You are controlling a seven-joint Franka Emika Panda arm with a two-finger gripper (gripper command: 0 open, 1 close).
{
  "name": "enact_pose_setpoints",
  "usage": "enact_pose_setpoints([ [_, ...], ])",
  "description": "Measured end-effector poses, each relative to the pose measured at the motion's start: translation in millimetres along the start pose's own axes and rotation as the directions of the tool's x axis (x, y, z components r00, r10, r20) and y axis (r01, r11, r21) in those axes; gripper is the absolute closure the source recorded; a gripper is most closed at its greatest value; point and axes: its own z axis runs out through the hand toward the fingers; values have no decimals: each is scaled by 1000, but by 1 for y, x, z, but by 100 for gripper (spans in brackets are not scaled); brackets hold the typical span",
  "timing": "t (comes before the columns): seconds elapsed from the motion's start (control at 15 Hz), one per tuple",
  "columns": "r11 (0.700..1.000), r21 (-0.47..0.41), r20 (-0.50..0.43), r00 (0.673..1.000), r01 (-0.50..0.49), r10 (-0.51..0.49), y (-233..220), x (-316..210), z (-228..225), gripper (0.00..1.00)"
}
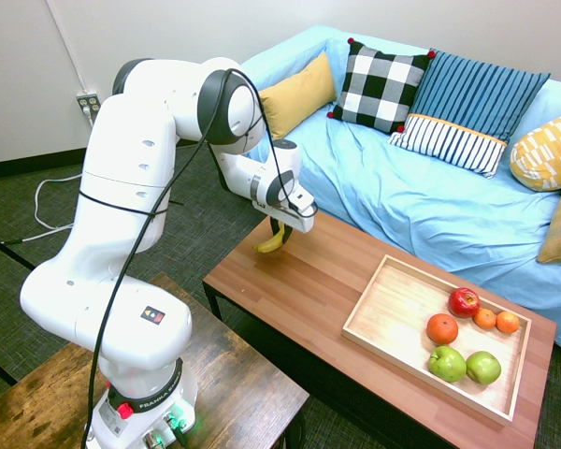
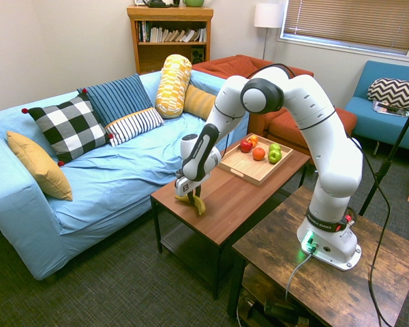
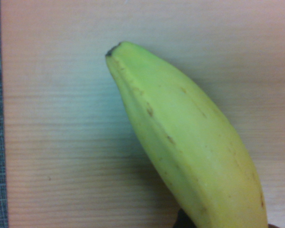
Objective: Put banana in the tray
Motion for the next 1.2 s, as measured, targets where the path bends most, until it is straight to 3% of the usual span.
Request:
enact_pose_setpoints([
  [0.27,996,37,-34,996,-83,84,31,46,-89,100],
  [0.53,972,50,-70,970,-231,234,116,131,-136,100],
  [0.93,924,29,-94,919,-383,383,251,224,-130,100],
  [1.2,892,-9,-65,891,-451,450,296,261,-78,100],
])
